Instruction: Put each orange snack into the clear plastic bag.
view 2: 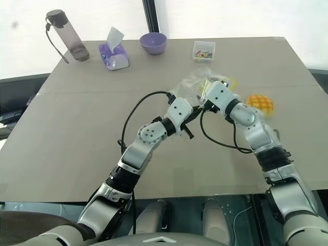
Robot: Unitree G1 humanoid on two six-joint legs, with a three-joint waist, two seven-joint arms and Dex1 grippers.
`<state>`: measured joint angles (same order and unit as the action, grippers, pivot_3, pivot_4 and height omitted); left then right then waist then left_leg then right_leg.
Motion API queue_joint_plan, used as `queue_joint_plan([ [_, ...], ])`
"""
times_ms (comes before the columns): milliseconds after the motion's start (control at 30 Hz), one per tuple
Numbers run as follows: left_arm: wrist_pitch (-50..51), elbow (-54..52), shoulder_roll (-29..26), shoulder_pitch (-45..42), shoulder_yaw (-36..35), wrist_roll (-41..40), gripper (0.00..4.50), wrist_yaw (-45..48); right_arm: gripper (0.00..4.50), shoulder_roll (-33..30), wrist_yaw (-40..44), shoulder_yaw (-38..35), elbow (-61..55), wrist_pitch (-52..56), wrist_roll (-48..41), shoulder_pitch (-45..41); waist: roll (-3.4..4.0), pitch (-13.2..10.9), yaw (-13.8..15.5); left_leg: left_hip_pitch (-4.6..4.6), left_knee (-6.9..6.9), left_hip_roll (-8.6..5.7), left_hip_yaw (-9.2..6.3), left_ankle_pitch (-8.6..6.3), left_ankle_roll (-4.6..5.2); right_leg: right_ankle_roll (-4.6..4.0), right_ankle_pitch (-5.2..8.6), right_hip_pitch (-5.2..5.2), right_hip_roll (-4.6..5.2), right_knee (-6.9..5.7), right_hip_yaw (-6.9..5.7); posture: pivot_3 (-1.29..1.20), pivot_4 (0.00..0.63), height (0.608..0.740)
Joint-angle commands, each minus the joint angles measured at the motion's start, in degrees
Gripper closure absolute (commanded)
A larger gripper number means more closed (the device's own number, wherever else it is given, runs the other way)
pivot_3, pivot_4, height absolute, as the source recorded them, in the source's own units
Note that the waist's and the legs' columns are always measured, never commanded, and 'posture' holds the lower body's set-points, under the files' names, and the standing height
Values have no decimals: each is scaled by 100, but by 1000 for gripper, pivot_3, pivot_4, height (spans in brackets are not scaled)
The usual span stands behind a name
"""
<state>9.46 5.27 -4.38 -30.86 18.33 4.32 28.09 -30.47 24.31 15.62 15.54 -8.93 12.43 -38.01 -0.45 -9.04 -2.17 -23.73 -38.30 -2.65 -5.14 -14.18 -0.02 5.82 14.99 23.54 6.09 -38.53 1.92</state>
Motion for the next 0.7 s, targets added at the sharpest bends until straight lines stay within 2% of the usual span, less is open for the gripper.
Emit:
queue_joint_plan([
  [33,-105,-78,43,-118,-78,14,4500,-132,61,-198,-491,58,384,-1209,677,-298,0,0,-6,0,0,0,0,0,0,0,0,0,0,0,0,0,150,740],
  [167,-103,-51,44,-126,-148,28,4500,-269,61,-271,-327,-2,673,-1369,691,-269,0,0,-3,0,1,1,0,0,0,0,0,-2,0,2,0,0,150,740],
  [500,-92,88,11,-240,-402,46,4500,-677,61,-515,638,-496,432,-1050,-246,301,-1,0,5,0,1,1,-1,0,1,0,0,-3,0,4,1,0,150,740],
  [600,-70,101,-25,-234,-442,38,4500,-715,61,-589,1111,-948,12,-477,-1070,652,-1,-1,12,-1,1,1,-2,0,1,0,0,-3,0,5,1,0,150,740],
  [700,-58,58,-44,-195,-438,32,4500,-715,61,-696,1186,-1563,-243,692,-1680,848,-2,-1,21,-1,1,1,-3,-1,2,0,0,-5,0,5,1,0,150,740],
])
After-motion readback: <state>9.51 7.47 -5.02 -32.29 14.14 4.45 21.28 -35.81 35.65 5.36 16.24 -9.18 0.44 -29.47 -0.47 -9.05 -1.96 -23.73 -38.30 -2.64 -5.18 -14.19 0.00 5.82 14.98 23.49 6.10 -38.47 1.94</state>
